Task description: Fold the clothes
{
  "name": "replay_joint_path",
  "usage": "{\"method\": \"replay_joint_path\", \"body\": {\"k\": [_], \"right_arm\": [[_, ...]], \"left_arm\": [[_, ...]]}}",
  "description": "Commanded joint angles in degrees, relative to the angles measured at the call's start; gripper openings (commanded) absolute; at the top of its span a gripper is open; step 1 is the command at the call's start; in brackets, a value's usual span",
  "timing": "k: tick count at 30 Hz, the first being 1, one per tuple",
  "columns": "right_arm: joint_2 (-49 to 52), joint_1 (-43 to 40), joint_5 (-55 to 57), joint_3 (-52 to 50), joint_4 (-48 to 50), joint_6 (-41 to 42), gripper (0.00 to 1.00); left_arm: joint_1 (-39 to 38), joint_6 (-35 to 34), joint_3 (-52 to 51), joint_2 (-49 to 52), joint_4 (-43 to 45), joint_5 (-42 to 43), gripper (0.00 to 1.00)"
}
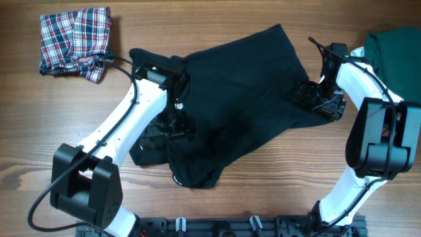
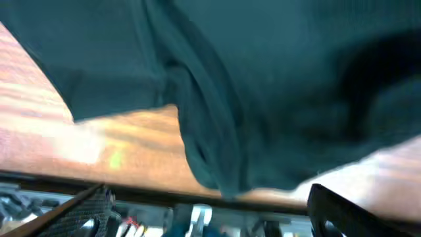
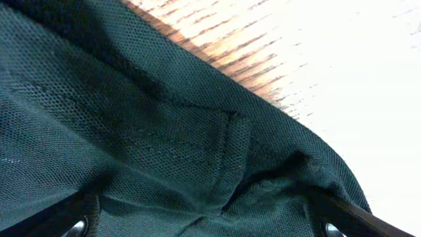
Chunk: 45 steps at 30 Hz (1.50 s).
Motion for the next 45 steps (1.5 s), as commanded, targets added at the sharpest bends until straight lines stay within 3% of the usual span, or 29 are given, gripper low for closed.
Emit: {"method": "replay_joint_path", "body": {"k": [1, 5, 9, 18, 23, 26, 27, 33, 41, 45], "right_arm": [[1.3, -0.6, 5.6, -0.7, 0.4, 3.0, 1.00], [0.3, -0.7, 11.0, 0.0, 0.2, 10.9, 1.00], [-0.8, -1.5, 15.4, 0.0, -0.9, 13.7, 1.00], [-2.3, -3.4, 16.0, 0.0, -3.5, 13.9, 1.00], [-12.1, -3.4, 12.5, 0.0, -2.2, 13.1, 1.00], [-18.2, -3.4, -3.2, 0.0, 5.7, -4.3, 1.00], [-18.9, -3.4, -7.4, 0.0, 7.3, -6.5, 1.00], [-18.7, -3.3, -23.3, 0.0, 21.9, -8.3, 1.00], [-15.2, -1.1, -23.9, 0.3, 40.5, -5.2, 1.00], [-8.5, 0.4, -20.9, 6.7, 38.2, -5.8, 0.99]], "left_arm": [[-0.2, -4.3, -0.3, -1.5, 2.8, -5.7, 0.98], [-0.1, -7.2, -0.3, -1.5, 5.6, -11.9, 0.99], [0.4, -7.2, -0.3, -1.4, 6.9, -12.0, 1.00], [3.3, -6.5, -0.3, -1.1, 13.9, -12.1, 1.00], [5.5, -1.6, -0.3, -1.1, 24.0, -12.0, 1.00], [7.3, -0.1, -0.3, -1.1, 30.6, -12.0, 1.00], [7.6, -0.1, -0.3, -1.1, 31.6, -12.0, 1.00], [11.4, 2.7, -0.3, 2.3, 45.1, -12.0, 0.99], [14.3, 2.7, -0.3, 9.4, 56.6, -12.0, 1.00], [14.4, 3.8, -0.3, 11.0, 56.9, -12.0, 0.99]]}}
